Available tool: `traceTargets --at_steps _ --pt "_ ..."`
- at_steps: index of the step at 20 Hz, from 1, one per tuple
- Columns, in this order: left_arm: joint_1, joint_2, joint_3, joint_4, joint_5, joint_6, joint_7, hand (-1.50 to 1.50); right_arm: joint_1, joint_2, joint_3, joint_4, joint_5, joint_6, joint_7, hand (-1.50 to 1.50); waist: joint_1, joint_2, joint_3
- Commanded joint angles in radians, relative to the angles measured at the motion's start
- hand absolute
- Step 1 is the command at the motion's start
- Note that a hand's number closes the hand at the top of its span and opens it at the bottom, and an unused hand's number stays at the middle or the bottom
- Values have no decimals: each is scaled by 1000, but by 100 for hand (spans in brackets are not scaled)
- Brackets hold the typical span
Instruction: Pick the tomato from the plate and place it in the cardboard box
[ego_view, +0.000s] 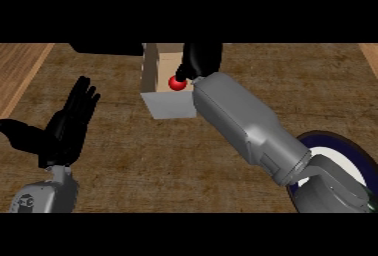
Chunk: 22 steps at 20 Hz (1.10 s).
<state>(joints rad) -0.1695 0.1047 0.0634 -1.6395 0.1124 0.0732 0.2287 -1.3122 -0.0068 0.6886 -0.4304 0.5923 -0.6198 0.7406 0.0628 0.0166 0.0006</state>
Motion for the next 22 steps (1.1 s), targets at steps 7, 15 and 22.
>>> traceTargets --at_steps 7,15,22 --pt "53 -16 -10 -18 -17 15 -14 0 63 7 -237 -171 -182 -360 -153 -150 -17 -4 2" --pt "57 -4 15 18 -3 -8 -64 0 255 7 -386 -407 -359 -403 -444 -150 -51 -11 0" --pt "25 -9 15 10 -17 21 -21 0 393 -10 -512 -456 -442 -359 -698 -150 -52 -12 0"
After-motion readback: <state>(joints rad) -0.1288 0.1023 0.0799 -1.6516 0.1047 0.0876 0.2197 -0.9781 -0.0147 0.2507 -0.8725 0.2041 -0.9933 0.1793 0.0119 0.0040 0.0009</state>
